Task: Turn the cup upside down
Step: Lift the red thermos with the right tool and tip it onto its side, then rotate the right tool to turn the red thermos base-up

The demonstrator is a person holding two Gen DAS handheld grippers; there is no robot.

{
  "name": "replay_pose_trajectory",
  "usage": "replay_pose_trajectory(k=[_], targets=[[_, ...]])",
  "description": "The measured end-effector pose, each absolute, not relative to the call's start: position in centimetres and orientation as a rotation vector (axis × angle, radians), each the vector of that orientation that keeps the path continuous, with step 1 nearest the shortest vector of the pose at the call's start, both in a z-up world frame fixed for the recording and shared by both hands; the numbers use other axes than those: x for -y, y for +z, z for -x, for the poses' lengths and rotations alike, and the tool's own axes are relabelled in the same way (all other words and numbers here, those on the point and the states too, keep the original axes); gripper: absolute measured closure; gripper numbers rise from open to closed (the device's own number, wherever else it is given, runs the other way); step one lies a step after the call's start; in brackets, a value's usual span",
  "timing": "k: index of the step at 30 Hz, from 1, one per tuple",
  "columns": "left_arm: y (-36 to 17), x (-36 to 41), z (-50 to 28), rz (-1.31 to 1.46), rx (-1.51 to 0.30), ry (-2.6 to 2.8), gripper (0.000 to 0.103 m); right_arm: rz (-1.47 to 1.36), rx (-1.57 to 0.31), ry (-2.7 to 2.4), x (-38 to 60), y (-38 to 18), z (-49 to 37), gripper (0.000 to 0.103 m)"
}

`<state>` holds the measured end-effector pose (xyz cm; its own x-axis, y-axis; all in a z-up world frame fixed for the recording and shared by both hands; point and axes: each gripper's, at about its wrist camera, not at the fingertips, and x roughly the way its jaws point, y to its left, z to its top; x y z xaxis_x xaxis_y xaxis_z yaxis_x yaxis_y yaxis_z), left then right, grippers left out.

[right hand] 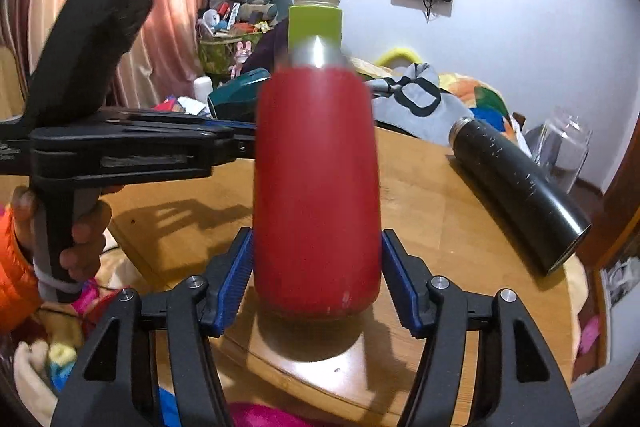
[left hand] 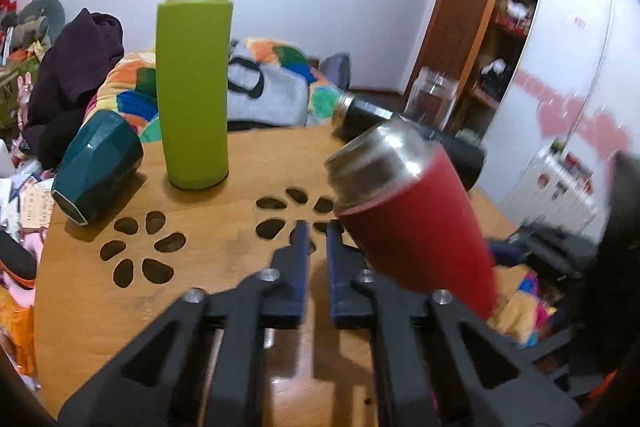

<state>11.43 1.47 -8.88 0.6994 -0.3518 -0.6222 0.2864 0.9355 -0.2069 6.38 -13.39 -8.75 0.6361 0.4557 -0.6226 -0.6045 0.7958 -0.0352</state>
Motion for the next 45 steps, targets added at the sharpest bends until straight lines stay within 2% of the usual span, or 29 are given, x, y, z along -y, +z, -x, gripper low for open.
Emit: replay_pose_trajectory(k=[29, 45], targets=[[-11.7, -0.5, -11.2, 0.071, -0.796, -0.308, 0.097, 0.174, -0.662, 0.609, 14.1, -9.5, -6.1, 0.044], [-6.8, 1.8, -8.0, -0.008, -0.638, -0.363, 0.097, 0.113, -0.697, 0.604, 15.4, -10.7, -6.1, 0.044]])
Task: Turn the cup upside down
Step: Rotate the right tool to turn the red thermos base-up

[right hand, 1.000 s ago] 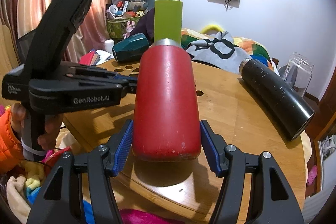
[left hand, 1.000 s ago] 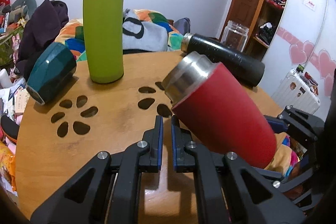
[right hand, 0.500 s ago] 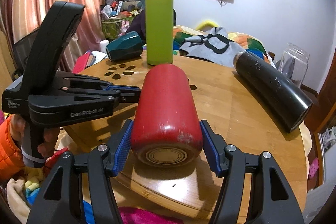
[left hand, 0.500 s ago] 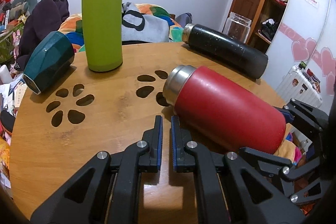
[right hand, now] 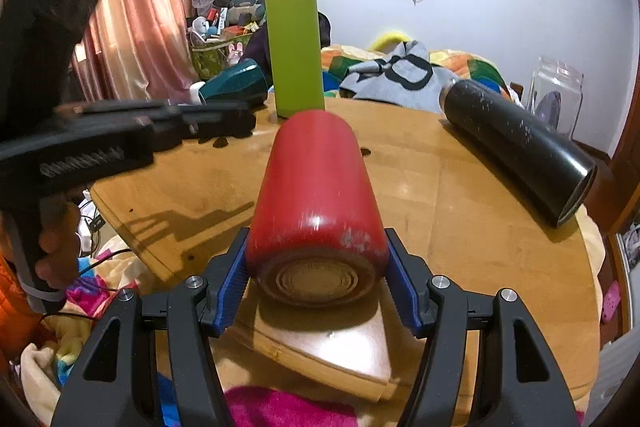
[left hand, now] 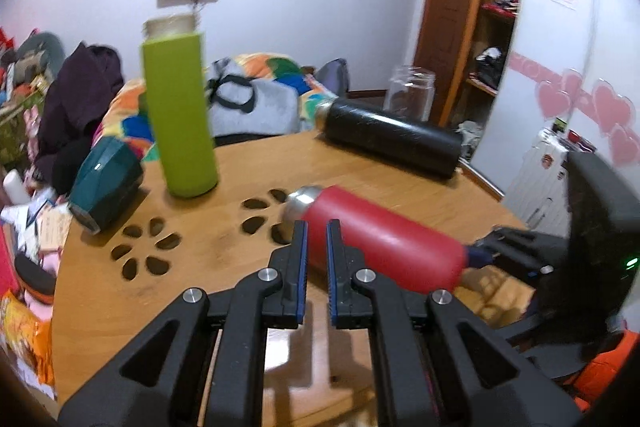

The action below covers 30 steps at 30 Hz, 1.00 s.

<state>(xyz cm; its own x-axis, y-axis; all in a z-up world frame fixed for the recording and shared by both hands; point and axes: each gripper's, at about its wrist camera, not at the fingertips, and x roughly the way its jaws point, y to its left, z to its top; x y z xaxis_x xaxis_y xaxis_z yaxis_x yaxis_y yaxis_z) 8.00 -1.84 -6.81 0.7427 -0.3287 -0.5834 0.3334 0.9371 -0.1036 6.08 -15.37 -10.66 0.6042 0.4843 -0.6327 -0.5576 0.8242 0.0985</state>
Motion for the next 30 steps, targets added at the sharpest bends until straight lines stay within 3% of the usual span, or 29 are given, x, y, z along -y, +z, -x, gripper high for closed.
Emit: replay_pose_trajectory(k=[16, 30], targets=[[-5.3, 3.3, -8.2, 0.007, -0.610, -0.419, 0.097, 0.061, -0.494, 0.578, 17.0, -6.2, -4.8, 0.045], [-4.6, 0.5, -9.5, 0.103, -0.587, -0.383, 0.097, 0.057, -0.493, 0.576, 14.7, -4.8, -7.4, 0.045]])
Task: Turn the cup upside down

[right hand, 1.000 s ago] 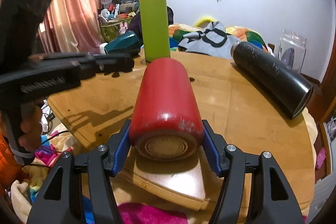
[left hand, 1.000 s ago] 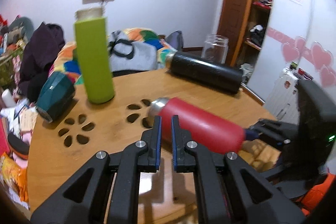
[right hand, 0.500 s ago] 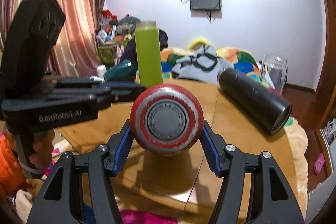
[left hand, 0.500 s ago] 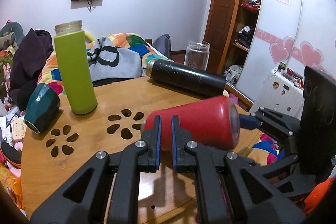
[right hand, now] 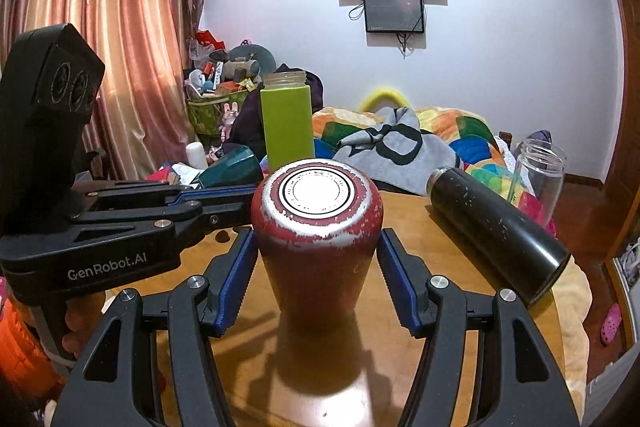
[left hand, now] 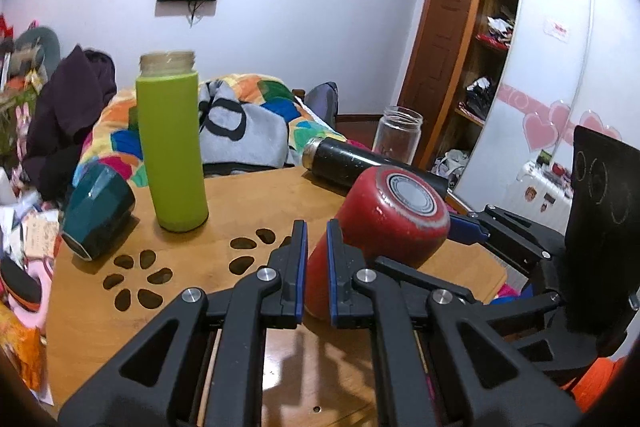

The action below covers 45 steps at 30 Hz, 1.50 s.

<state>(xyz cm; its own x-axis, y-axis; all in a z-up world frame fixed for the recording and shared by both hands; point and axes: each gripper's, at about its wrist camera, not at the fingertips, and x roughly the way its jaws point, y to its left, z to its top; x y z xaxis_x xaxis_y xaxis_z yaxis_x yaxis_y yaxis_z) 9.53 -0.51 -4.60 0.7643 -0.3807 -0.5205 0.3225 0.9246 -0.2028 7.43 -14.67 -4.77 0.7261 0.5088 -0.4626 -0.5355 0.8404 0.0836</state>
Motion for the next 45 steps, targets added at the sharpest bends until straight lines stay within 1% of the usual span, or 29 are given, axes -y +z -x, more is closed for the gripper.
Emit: replay_pose_trajectory(k=[9, 21, 24, 27, 29, 30, 32, 33, 35, 36, 37, 38, 39, 40, 41, 44, 45], targets=[[-5.7, -0.2, -9.9, 0.130, -0.606, -0.359, 0.094, 0.034, -0.529, 0.580, 14.1, -4.8, -8.3, 0.046], [-5.5, -0.2, -9.6, 0.137, -0.602, -0.371, 0.094, 0.019, -0.548, 0.585, 14.1, -4.9, -7.9, 0.046], [-5.4, -0.1, -9.6, 0.126, -0.598, -0.361, 0.092, 0.011, -0.549, 0.585, 14.2, -4.8, -8.0, 0.046], [-5.2, -0.3, -9.2, 0.124, -0.590, -0.346, 0.085, 0.009, -0.545, 0.580, 14.5, -4.6, -7.8, 0.046], [-4.8, -0.7, -8.6, 0.128, -0.574, -0.328, 0.075, 0.008, -0.541, 0.572, 14.8, -4.4, -7.5, 0.046], [-4.5, -0.9, -8.3, 0.129, -0.563, -0.318, 0.072, 0.010, -0.536, 0.565, 15.0, -4.3, -7.3, 0.046], [-3.9, -1.4, -7.6, 0.126, -0.533, -0.288, 0.056, 0.011, -0.522, 0.548, 15.5, -3.8, -6.8, 0.046], [-3.5, -1.6, -7.1, 0.126, -0.515, -0.272, 0.052, 0.007, -0.517, 0.541, 15.8, -3.5, -6.6, 0.046], [-2.7, -2.3, -6.2, 0.128, -0.480, -0.242, 0.038, -0.005, -0.509, 0.528, 16.5, -2.9, -6.1, 0.046], [-2.4, -2.5, -5.8, 0.130, -0.465, -0.232, 0.035, -0.010, -0.505, 0.522, 16.9, -2.5, -5.8, 0.044], [-1.9, -2.8, -5.3, 0.132, -0.448, -0.220, 0.030, -0.016, -0.500, 0.514, 17.2, -2.1, -5.6, 0.038], [-1.5, -3.1, -4.8, 0.131, -0.431, -0.205, 0.023, -0.025, -0.487, 0.498, 17.8, -1.6, -5.2, 0.034], [-1.0, -3.3, -4.3, 0.129, -0.414, -0.190, 0.019, -0.033, -0.472, 0.484, 18.3, -1.1, -4.8, 0.024], [-0.6, -3.6, -3.8, 0.126, -0.393, -0.176, 0.012, -0.039, -0.459, 0.475, 18.7, -0.8, -4.5, 0.017], [-0.1, -3.7, -3.1, 0.121, -0.366, -0.160, 0.007, -0.051, -0.435, 0.463, 19.3, -0.1, -3.8, 0.016], [1.1, -3.8, -1.3, 0.096, -0.304, -0.121, 0.000, -0.068, -0.405, 0.441, 20.3, 1.2, -2.6, 0.011], [1.4, -3.7, -0.9, 0.089, -0.292, -0.111, 0.000, -0.072, -0.395, 0.429, 20.6, 1.6, -2.2, 0.004]])
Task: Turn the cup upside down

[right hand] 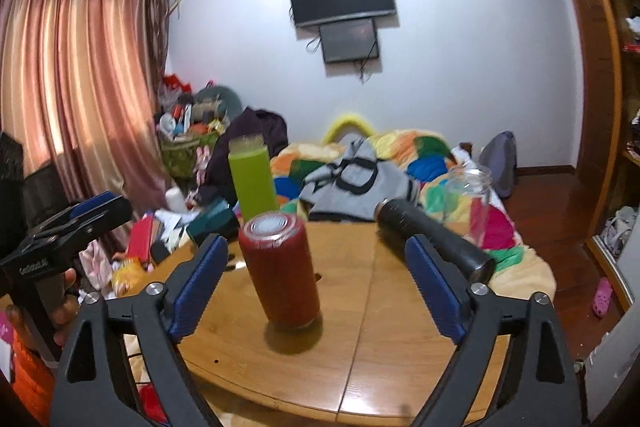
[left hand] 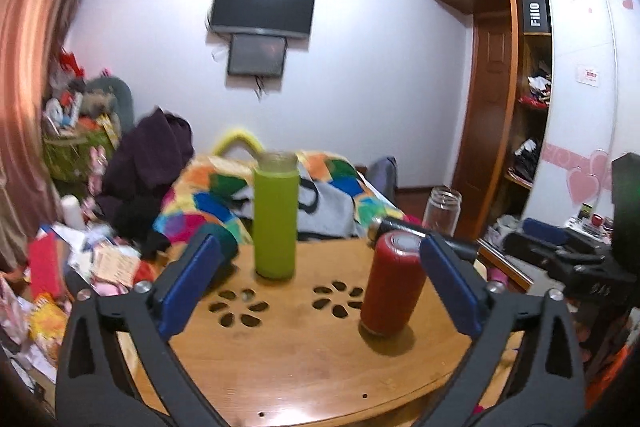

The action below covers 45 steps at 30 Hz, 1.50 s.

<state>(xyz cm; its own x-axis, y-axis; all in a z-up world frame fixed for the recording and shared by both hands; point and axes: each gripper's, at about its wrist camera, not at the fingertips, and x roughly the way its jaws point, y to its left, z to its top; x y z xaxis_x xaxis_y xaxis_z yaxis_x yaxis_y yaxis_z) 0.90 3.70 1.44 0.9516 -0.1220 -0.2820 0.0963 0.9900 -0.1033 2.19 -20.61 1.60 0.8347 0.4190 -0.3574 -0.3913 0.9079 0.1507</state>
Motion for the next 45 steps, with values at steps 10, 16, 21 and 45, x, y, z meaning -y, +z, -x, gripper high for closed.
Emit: replay_pose_trajectory(k=[10, 16, 21, 45], targets=[[2.6, -2.2, 2.2, 0.079, -0.257, -0.067, 0.000, -0.068, -0.328, 0.350, 21.4, 3.9, 1.5, 0.000], [3.0, -1.7, 3.6, 0.070, -0.227, -0.041, 0.000, -0.057, -0.299, 0.348, 21.7, 4.6, 3.0, 0.000], [3.1, -1.4, 4.3, 0.061, -0.213, -0.038, 0.000, -0.050, -0.283, 0.349, 21.4, 5.1, 3.6, 0.000], [3.2, -0.9, 5.0, 0.044, -0.196, -0.024, 0.000, -0.042, -0.276, 0.346, 21.1, 5.2, 4.2, 0.000]])
